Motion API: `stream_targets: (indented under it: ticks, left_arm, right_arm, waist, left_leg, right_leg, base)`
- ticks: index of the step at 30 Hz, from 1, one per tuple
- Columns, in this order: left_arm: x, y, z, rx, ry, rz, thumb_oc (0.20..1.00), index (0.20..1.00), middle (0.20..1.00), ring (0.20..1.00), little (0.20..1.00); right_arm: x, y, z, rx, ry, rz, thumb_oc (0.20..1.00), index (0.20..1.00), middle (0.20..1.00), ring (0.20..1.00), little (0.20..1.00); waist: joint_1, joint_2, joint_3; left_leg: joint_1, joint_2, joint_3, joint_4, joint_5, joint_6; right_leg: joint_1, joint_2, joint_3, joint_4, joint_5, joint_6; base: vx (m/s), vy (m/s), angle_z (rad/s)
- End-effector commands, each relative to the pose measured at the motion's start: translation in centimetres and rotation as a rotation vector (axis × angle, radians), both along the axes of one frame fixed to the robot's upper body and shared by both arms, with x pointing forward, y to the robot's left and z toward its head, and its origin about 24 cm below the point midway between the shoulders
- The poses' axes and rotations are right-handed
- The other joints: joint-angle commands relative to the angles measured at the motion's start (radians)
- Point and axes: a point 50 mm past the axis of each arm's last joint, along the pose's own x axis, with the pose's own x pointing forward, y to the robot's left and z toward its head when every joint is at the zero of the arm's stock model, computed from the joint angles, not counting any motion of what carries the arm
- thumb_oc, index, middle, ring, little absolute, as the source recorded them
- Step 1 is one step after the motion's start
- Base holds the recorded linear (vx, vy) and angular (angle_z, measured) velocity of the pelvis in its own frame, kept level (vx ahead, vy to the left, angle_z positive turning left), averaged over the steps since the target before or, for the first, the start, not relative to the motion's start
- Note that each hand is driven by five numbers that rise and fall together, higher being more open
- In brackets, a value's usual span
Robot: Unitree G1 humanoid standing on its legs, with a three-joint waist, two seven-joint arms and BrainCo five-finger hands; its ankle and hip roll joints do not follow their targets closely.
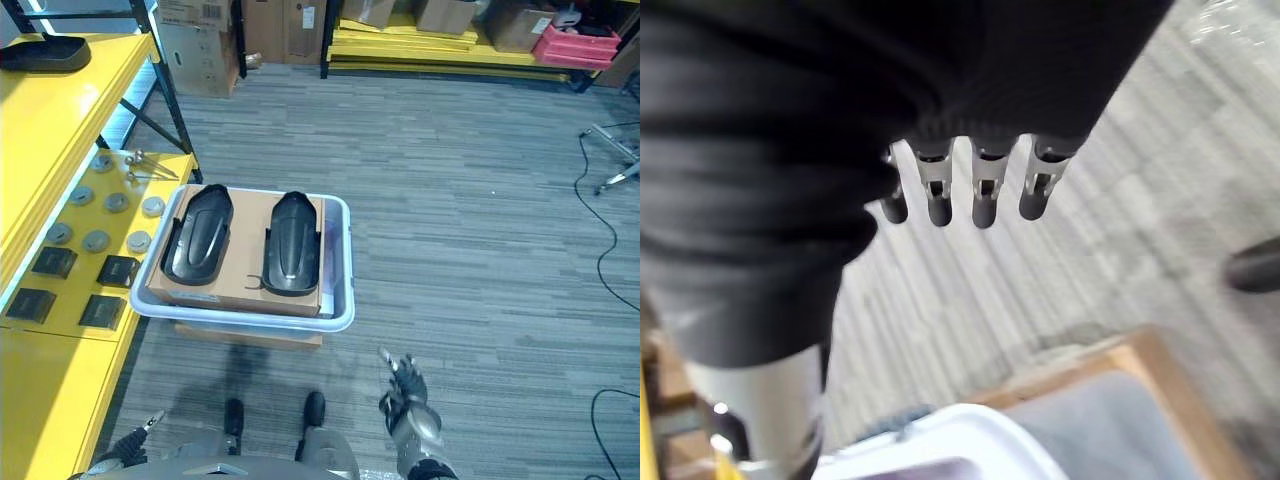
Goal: Move parts from the plastic box to the shelf.
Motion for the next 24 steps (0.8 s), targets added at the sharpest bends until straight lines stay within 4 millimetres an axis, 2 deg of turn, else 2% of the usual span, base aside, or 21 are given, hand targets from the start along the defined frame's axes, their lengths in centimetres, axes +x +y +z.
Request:
stream_targets:
  ticks: [1,4,9,12,17,20,24]
  left_arm:
    - [0.5,1.5,0.5,0.048,-0.030,-0.009,1.000,1.000,1.000,1.000,1.000]
    - [0.1,2.0,0.6,0.047,-0.030,0.020,1.000,1.000,1.000,1.000,1.000]
    - [0.1,2.5,0.7,0.040,-0.032,0.032,1.000,1.000,1.000,1.000,1.000]
    - [0.8,2.6,0.9,0.023,-0.056,0.017,1.000,1.000,1.000,1.000,1.000]
    - [1.9,2.2,1.0,0.013,-0.102,-0.018,1.000,1.000,1.000,1.000,1.000]
    - [2.2,1.9,1.1,0.006,-0.121,-0.043,1.000,1.000,1.000,1.000,1.000]
    - [2.1,1.8,1.1,0.000,-0.120,-0.066,1.000,1.000,1.000,1.000,1.000]
  right_arm:
    - [1.9,-2.9,4.7,-0.226,-0.168,-0.109,1.000,1.000,1.000,1.000,1.000]
    - [3.8,-3.9,8.7,-0.310,-0.303,-0.098,1.000,1.000,1.000,1.000,1.000]
    - [6.3,-4.8,12.8,-0.406,-0.392,-0.060,1.000,1.000,1.000,1.000,1.000]
    - [9.0,-5.2,16.3,-0.468,-0.418,-0.041,1.000,1.000,1.000,1.000,1.000]
    - [11.6,-6.1,19.4,-0.459,-0.449,-0.044,1.000,1.000,1.000,1.000,1.000]
    - [12.5,-6.4,20.5,-0.451,-0.466,-0.047,1.000,1.000,1.000,1.000,1.000]
    - [12.8,-6.5,21.0,-0.443,-0.477,-0.047,1.000,1.000,1.000,1.000,1.000]
  waist:
    - [0.017,-0.005,0.012]
    - [0.024,0.003,0.022]
    - [0.046,0.015,0.050]
    - [0.075,0.029,0.093]
    - [0.123,0.048,0.145]
    - [0.146,0.055,0.165]
    - [0.161,0.055,0.172]
  left_leg:
    - [-0.060,0.031,-0.008,0.044,-0.019,-0.003]
    - [-0.070,0.029,-0.014,0.045,-0.017,-0.001]
    - [-0.115,0.023,-0.026,0.051,-0.007,0.000]
    - [-0.177,0.011,-0.046,0.056,0.008,-0.002]
    - [-0.287,-0.002,-0.074,0.070,0.042,-0.007]
    - [-0.325,-0.013,-0.091,0.082,0.049,-0.009]
    - [-0.338,-0.019,-0.101,0.079,0.054,-0.011]
  right_leg:
    - [-0.015,-0.077,0.027,0.067,-0.066,0.078]
    - [-0.023,-0.081,0.025,0.081,-0.075,0.081]
    - [-0.057,-0.086,0.018,0.110,-0.090,0.081]
    - [-0.101,-0.095,0.006,0.127,-0.094,0.080]
    - [-0.177,-0.111,-0.030,0.144,-0.088,0.077]
    - [-0.200,-0.119,-0.047,0.151,-0.086,0.075]
    - [-0.206,-0.125,-0.060,0.151,-0.085,0.077]
  base:
    - [0.06,0.032,0.02]
    - [0.04,0.044,0.02]
    - [-0.03,0.042,0.02]
    - [-0.13,0.085,0.11]
    - [-0.14,0.063,0.25]
    - [-0.07,0.055,0.18]
    - [-0.02,0.033,0.19]
